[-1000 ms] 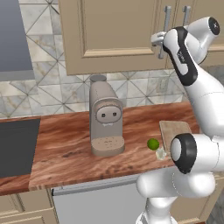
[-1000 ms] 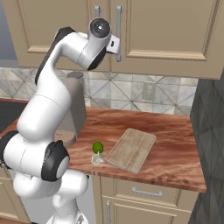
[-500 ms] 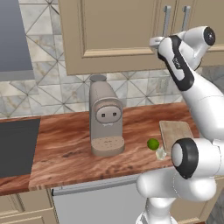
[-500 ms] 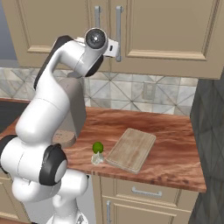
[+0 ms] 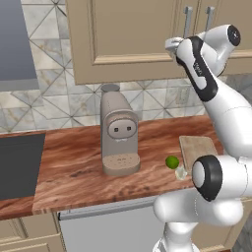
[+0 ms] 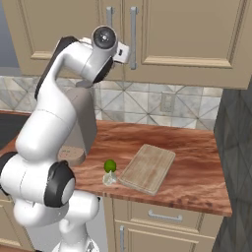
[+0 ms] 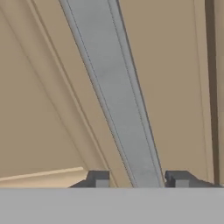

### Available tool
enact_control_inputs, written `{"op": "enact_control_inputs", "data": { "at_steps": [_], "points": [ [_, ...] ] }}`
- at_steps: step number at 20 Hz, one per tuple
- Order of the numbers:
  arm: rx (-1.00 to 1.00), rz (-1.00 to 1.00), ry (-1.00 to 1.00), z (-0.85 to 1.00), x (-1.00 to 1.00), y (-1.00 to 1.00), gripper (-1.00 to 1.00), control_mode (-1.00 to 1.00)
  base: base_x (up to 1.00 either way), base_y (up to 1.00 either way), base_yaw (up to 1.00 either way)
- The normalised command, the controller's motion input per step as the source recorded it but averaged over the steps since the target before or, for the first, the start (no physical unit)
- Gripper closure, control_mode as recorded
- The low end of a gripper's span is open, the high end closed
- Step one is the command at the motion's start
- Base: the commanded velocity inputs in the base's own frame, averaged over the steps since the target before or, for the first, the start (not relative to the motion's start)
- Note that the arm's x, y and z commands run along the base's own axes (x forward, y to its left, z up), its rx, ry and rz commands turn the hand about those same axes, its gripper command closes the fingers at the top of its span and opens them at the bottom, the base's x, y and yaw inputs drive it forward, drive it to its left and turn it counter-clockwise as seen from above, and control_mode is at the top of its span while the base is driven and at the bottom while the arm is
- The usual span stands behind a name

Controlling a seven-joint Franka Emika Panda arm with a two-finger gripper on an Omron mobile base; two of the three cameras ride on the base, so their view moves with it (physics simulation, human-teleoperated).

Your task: Open the cabinet. Place the bowl and condiment on the counter. Then place the lime and garlic on the cutting board.

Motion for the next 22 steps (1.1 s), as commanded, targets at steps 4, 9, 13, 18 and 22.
{"op": "enact_control_inputs", "data": {
  "at_steps": [4, 9, 13, 18, 22],
  "points": [
    [0.20, 0.26, 0.07, -0.04, 0.18, 0.90, 1.00, -1.00, 0.00, 0.00, 0.00],
    [0.17, 0.27, 0.00, -0.17, 0.09, 1.00, 1.00, -1.00, 0.00, 0.00, 0.00],
    [0.08, 0.24, 0.00, -0.21, 0.00, 1.00, 1.00, -1.00, 0.00, 0.00, 0.00],
    [0.00, 0.16, 0.00, -0.24, -0.17, 1.00, 1.00, -1.00, 0.00, 0.00, 0.00],
    [0.00, 0.05, -0.01, -0.28, -0.66, 1.00, 1.00, -1.00, 0.00, 0.00, 0.00]
  ]
}}
